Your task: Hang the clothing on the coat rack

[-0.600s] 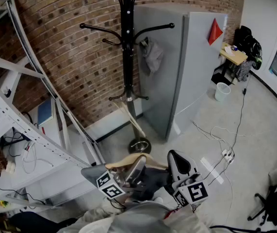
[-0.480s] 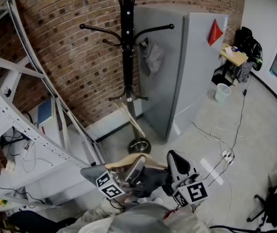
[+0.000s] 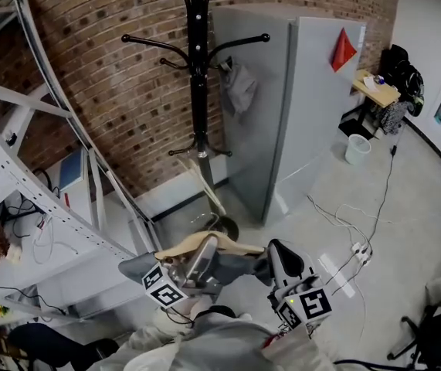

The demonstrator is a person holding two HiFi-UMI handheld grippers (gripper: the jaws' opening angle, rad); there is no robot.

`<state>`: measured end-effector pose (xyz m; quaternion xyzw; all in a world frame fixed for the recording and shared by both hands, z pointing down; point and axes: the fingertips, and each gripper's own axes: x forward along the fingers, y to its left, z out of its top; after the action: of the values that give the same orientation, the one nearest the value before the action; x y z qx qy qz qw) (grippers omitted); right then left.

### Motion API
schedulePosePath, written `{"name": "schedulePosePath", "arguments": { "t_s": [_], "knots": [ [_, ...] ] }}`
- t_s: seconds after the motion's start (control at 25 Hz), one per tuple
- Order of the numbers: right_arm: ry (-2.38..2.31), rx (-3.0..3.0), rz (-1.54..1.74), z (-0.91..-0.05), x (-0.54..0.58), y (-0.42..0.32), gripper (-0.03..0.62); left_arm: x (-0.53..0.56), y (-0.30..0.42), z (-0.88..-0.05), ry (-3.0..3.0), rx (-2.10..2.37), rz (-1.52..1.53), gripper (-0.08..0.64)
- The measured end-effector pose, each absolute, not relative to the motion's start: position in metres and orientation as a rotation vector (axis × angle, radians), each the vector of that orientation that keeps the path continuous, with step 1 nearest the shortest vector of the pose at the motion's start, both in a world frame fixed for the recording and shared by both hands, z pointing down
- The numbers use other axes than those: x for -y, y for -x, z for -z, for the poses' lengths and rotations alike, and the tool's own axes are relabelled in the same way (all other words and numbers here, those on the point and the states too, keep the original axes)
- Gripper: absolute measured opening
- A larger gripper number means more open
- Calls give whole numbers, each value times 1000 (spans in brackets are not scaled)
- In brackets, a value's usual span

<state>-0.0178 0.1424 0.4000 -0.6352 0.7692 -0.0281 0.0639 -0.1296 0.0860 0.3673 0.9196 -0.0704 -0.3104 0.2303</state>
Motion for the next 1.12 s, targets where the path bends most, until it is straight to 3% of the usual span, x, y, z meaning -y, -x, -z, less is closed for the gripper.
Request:
{"name": "schedulePosePath", "arguments": {
  "t_s": [0.52, 1.12],
  "knots": [
    [1924, -2301, 128, -413, -129, -3, 24, -60, 112, -366, -2535, 188, 866, 100],
    [1895, -2323, 128, -410, -39, -22, 25, 16, 84, -362, -2506, 168, 878, 98]
  ]
}}
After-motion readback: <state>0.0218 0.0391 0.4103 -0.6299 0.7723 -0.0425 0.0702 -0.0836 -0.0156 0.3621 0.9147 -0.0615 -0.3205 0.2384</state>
